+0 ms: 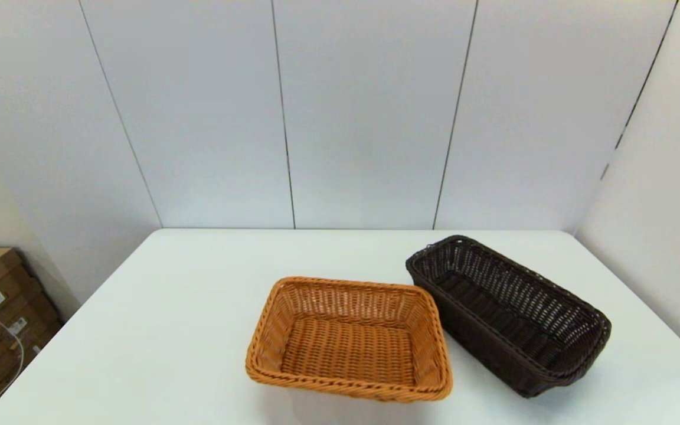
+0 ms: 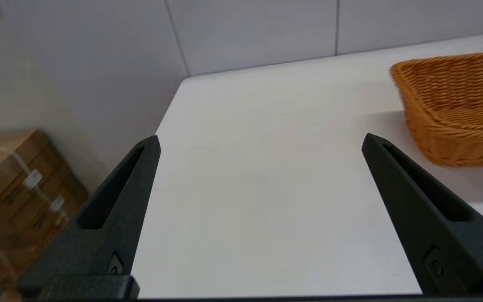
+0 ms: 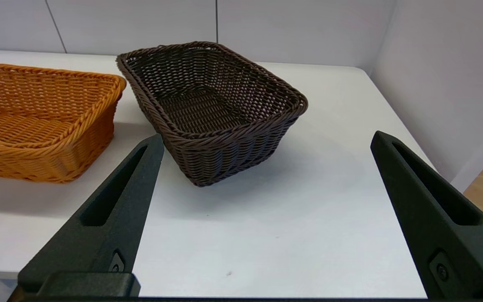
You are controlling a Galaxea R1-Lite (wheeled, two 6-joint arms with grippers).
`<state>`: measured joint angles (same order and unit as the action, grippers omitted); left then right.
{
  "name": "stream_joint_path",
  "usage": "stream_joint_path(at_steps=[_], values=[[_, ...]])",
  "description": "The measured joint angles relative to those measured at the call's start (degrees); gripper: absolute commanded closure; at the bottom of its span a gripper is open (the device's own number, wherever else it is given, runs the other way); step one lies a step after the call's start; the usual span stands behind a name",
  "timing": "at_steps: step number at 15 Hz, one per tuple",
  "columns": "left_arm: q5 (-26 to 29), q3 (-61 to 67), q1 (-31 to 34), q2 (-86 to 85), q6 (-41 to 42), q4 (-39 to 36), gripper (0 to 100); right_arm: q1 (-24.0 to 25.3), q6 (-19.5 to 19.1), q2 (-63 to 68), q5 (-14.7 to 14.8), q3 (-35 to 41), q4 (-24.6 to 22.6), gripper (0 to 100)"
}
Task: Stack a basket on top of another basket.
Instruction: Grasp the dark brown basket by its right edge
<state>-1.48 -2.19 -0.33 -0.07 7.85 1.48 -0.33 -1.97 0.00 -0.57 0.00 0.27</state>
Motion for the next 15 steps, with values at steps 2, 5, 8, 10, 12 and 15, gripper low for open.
stream_joint_path(at_steps=[2, 5, 8, 10, 12, 15], values=[[1.27, 1.57, -0.02, 0.00, -0.22, -3.97, 0, -0.02, -0.30, 0.00, 0.20, 0.00, 0.00, 0], [1.68, 2.12, -0.02, 0.00, -2.04, -2.51, 0, -0.02, -1.08, 0.00, 0.48, -4.05, 1.82, 0], [1.52, 2.19, -0.02, 0.00, -4.35, -0.44, 0, -0.02, -1.19, 0.07, 0.37, -13.34, 9.20, 0], [1.50, 2.19, -0.02, 0.00, -5.29, -0.63, 0, -0.02, -1.16, 1.54, 0.73, -19.68, 14.34, 0], [1.43, 2.19, -0.02, 0.00, -6.70, -0.79, 0, -0.24, -0.96, 5.56, 2.66, -24.22, 16.81, 0], [1.40, 2.19, -0.02, 0.00, -7.17, -0.79, 0, -2.83, 0.68, 15.41, 4.07, -31.13, 22.05, 0]])
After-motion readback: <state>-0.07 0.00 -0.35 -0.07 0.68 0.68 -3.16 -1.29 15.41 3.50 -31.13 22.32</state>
